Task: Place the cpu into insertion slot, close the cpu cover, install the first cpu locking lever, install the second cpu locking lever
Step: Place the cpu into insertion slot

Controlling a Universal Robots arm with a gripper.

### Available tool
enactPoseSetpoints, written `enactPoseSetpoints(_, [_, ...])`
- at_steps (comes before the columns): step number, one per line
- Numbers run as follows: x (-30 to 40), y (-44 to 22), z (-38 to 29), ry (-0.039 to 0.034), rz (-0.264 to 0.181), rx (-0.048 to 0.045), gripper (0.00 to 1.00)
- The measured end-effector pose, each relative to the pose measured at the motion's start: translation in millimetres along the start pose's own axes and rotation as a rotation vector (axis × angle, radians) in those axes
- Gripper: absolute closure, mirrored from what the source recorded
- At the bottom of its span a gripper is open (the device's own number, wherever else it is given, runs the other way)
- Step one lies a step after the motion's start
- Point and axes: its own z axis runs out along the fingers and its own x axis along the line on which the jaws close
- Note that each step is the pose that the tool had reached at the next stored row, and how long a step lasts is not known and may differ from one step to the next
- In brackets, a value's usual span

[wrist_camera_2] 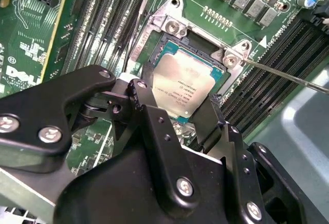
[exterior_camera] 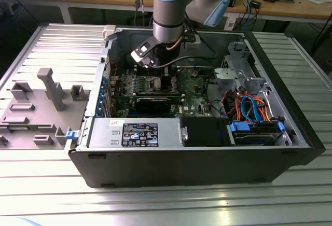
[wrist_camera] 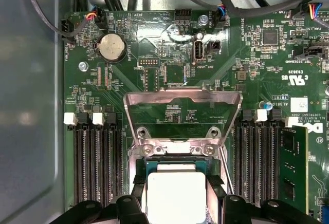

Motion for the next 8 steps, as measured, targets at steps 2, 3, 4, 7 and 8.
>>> enactPoseSetpoints(2, [-0.2,-0.4,-1.9,-0.0014,0.0,-0.0037,0.45])
enactPoseSetpoints(3, [-0.2,-0.6,-1.8,-0.0012,0.001,-0.0054,0.45])
enactPoseSetpoints(4, [-0.3,-0.9,-1.8,-0.0014,0.001,-0.0056,0.45])
enactPoseSetpoints(7, [-0.4,-2.0,0.0,-0.0018,0.009,-0.0056,0.45])
enactPoseSetpoints(8, [-0.4,-2.0,0.4,-0.0019,0.01,-0.0056,0.45])
